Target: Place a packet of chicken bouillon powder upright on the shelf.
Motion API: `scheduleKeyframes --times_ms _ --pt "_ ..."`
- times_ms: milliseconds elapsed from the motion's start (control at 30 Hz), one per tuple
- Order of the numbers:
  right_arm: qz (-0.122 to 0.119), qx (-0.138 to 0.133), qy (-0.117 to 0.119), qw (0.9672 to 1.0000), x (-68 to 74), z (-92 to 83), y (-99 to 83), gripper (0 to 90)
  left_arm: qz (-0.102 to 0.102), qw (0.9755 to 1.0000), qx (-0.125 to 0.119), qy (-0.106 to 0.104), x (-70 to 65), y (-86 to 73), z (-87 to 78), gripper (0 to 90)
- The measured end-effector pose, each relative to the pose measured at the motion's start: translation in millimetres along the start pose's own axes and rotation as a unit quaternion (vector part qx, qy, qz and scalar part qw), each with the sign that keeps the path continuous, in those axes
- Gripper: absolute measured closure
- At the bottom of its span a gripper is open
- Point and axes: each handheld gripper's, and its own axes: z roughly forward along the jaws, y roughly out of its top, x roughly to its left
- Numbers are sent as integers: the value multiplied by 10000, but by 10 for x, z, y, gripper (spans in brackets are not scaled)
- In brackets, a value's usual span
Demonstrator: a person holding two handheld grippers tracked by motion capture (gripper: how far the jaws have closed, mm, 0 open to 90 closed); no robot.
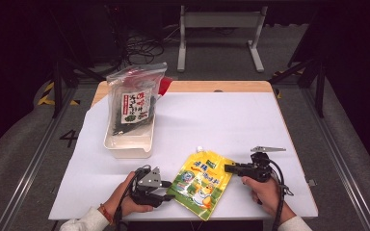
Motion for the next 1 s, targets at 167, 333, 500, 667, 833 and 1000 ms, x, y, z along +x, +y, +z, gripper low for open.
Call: scheduleKeyframes --times_ms 167,333,500,667,833,1000 --pt "-373 -20 -45 9993 68 25 37 888 -239 9994 -225 64 103 23 -47 495" --pt "-539 -83 -55 9985 106 8 56 891 -469 9982 -350 96 182 76 -31 430" --pt "-887 -387 43 9953 209 -85 128 892 -671 9967 -457 77 264 147 7 325" --pt "-1276 -644 128 9897 326 -144 185 893 -835 9946 -623 -6 347 222 15 223" --pt "-1682 -941 253 9809 457 -198 259 893 -938 9925 -723 -290 434 317 56 181" --pt "-2044 -1266 267 9703 592 -196 293 894 -1009 9892 -831 -669 474 438 121 171"
